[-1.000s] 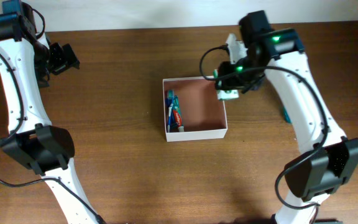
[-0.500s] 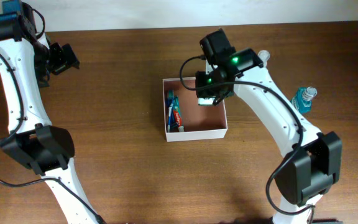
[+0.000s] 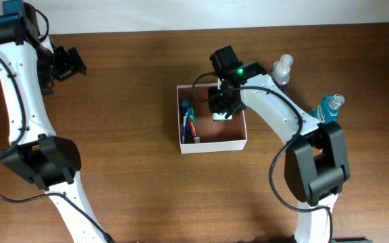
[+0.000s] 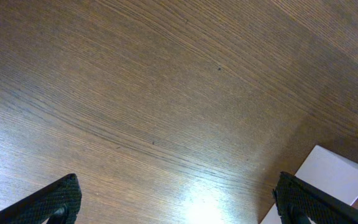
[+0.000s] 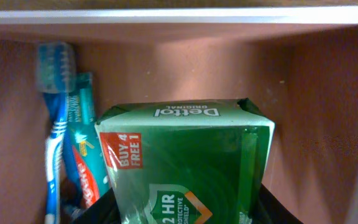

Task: Pack container
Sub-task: 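Lift the soap and carry it over the white box, then lower the soap into the box and open the right gripper, then raise the right gripper and move it to the purple pump bottle, then lower the right gripper around the pump bottle and close on it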

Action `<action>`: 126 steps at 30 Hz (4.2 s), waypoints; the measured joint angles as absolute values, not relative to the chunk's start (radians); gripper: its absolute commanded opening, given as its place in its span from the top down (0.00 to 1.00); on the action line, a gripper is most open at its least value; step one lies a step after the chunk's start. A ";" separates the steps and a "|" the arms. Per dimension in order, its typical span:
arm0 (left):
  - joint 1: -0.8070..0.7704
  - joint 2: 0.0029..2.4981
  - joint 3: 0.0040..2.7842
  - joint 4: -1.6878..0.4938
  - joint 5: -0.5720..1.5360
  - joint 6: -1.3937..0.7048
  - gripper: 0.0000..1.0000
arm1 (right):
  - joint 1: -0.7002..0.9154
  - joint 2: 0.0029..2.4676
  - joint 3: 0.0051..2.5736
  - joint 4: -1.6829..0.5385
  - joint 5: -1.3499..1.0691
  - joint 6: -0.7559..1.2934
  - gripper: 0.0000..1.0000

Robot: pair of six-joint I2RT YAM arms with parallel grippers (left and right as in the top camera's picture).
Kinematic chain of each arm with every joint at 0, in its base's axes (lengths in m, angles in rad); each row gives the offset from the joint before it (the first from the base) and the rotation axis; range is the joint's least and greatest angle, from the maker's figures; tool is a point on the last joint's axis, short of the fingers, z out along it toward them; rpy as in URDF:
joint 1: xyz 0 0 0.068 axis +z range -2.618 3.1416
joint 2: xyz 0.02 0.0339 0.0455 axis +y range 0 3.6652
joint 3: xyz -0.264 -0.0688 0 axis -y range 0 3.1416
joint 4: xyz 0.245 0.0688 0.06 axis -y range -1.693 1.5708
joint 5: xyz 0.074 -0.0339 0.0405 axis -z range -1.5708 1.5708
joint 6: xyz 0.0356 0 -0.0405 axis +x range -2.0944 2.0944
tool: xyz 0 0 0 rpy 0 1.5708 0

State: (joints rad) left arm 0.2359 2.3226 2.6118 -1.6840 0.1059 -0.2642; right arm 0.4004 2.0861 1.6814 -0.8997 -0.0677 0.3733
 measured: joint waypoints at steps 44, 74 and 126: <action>0.236 2.322 2.612 -1.684 0.106 -0.264 0.01 | 0.477 2.197 1.677 -0.817 -0.019 0.371 0.46; 0.236 2.323 2.612 -1.683 0.106 -0.264 0.01 | 0.467 2.183 2.323 -1.365 -0.010 0.249 0.14; 0.236 2.323 2.612 -1.684 0.106 -0.264 0.01 | 0.020 2.393 2.570 -1.430 0.085 0.393 0.07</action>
